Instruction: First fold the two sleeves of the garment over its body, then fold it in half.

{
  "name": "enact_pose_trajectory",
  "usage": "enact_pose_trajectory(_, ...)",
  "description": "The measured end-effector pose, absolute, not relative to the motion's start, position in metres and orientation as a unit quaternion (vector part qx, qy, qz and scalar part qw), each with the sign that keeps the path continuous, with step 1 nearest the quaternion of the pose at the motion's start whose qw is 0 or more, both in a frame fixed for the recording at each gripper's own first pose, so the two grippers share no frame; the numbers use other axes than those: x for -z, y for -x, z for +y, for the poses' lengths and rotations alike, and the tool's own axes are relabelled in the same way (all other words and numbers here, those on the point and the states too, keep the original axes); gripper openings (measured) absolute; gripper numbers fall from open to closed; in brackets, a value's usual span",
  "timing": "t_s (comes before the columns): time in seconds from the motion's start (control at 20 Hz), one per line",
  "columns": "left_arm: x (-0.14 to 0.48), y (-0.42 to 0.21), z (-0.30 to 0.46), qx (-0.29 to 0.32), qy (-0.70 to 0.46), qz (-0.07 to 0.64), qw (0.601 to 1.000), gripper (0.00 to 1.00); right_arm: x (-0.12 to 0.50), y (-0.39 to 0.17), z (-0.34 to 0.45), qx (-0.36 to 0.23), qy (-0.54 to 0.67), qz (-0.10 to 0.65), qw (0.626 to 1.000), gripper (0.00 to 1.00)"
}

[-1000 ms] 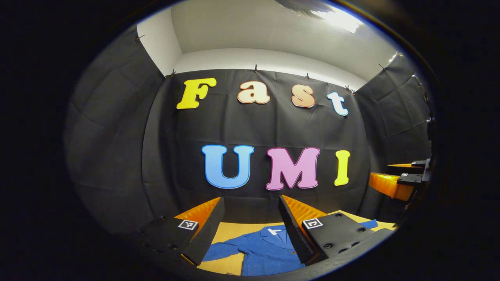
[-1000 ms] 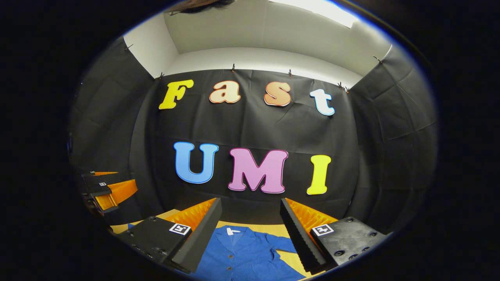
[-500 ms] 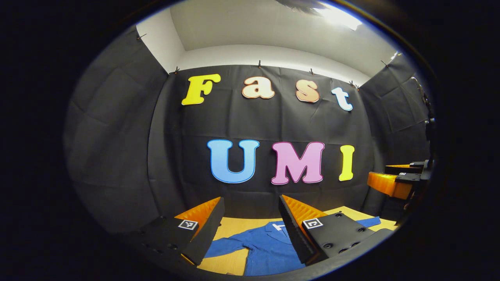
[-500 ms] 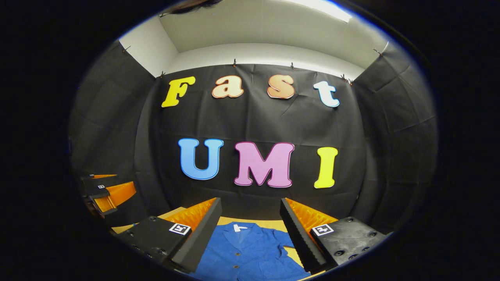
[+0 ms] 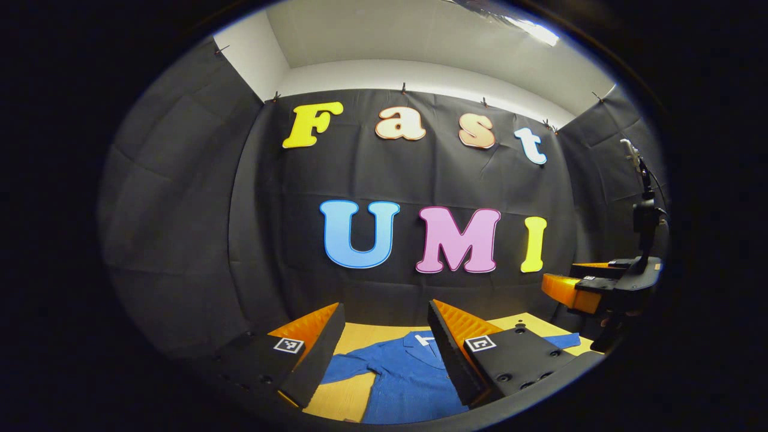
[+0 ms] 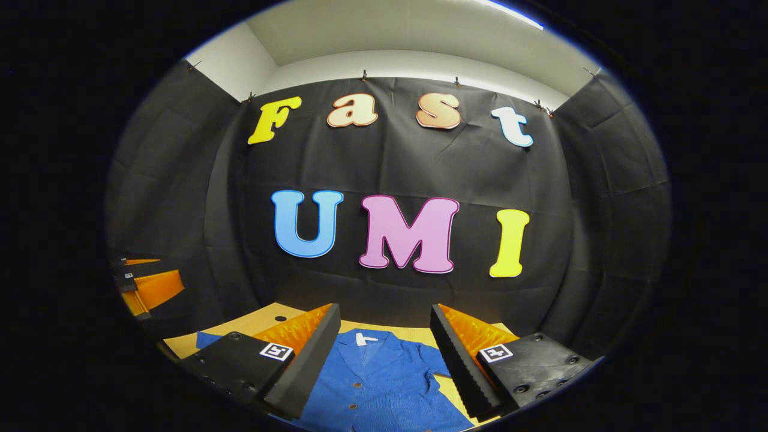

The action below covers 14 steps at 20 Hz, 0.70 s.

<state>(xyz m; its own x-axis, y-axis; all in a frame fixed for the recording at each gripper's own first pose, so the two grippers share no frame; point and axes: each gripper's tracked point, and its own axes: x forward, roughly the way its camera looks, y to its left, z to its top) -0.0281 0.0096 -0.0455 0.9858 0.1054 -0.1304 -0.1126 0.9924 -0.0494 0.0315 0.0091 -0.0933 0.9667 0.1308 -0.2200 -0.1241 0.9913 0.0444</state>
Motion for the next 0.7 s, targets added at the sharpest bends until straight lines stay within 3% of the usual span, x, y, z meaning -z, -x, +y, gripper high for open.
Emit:
enact_pose_trajectory(0.4, 0.049, 0.015, -0.006, -0.076, -0.001, 0.072, 0.995, 0.8, 0.178, -0.107, -0.025, -0.071, 0.0, 0.16, 0.985, 0.96)
enact_pose_trajectory(0.7, 0.068, 0.0, -0.024, -0.105, -0.011, 0.1, 0.989, 0.8, 0.267, -0.142, -0.107, -0.001, -0.029, 0.253, 0.967, 0.96)
